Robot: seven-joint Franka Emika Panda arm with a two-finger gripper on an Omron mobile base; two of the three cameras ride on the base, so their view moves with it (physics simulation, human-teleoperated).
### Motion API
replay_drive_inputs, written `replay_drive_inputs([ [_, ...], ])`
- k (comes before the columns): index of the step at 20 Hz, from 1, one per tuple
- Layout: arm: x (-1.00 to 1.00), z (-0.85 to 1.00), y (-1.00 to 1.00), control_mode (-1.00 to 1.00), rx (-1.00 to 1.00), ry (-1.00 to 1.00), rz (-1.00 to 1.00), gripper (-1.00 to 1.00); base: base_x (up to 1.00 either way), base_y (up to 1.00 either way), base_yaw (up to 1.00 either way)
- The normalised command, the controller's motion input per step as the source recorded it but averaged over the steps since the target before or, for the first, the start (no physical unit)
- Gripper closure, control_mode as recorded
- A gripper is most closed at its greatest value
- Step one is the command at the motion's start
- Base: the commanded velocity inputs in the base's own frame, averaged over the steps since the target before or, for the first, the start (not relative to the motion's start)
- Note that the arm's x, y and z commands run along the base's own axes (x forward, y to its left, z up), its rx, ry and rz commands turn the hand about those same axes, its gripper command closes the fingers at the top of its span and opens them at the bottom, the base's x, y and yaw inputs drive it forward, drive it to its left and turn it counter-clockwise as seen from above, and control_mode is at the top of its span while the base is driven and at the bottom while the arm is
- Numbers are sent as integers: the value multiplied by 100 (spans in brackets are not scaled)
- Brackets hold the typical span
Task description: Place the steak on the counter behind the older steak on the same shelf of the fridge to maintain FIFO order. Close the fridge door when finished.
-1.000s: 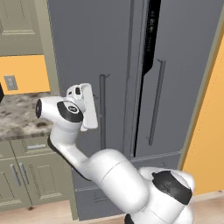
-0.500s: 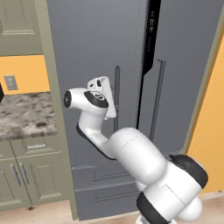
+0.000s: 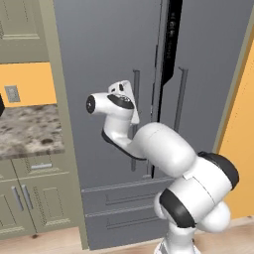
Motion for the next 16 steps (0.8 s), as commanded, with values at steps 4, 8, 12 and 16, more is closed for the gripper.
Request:
replay_drive_inputs([
  [4,50,0,-45,-100,0,0,0,-100,0,0,0],
  [8,48,0,-45,-100,0,0,0,-100,0,0,0],
  [12,54,-4,-49,-100,0,0,1,-100,0,0,0],
  [16,65,-9,-51,-100,0,0,1,-100,0,0,0],
])
